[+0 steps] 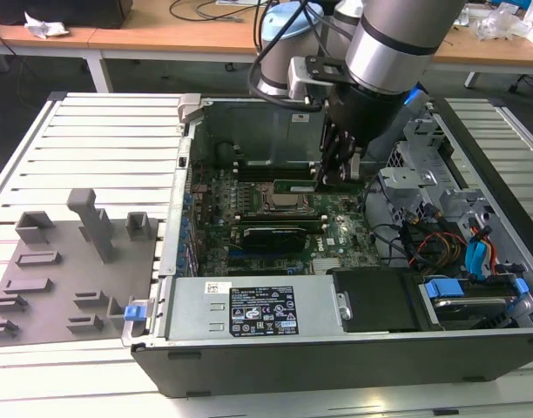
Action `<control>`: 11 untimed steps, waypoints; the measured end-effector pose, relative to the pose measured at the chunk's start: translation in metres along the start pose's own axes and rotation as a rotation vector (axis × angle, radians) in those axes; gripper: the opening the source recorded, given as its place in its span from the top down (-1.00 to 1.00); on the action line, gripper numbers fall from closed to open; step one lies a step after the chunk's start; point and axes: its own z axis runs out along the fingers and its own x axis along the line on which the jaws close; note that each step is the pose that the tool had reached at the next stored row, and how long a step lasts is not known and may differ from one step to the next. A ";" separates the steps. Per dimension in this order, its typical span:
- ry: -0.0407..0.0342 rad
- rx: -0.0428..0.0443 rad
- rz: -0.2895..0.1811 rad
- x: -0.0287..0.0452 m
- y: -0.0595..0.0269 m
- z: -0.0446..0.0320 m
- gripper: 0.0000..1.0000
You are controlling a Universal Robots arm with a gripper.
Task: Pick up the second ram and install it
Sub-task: 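Insert the second ram into the second slot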
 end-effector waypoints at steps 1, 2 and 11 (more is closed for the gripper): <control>0.0000 0.0000 0.000 0.0001 -0.0001 0.0006 0.73; 0.0000 0.0000 0.000 0.0001 -0.0002 0.0013 0.73; -0.0001 0.0000 0.000 0.0007 -0.0013 0.0095 0.73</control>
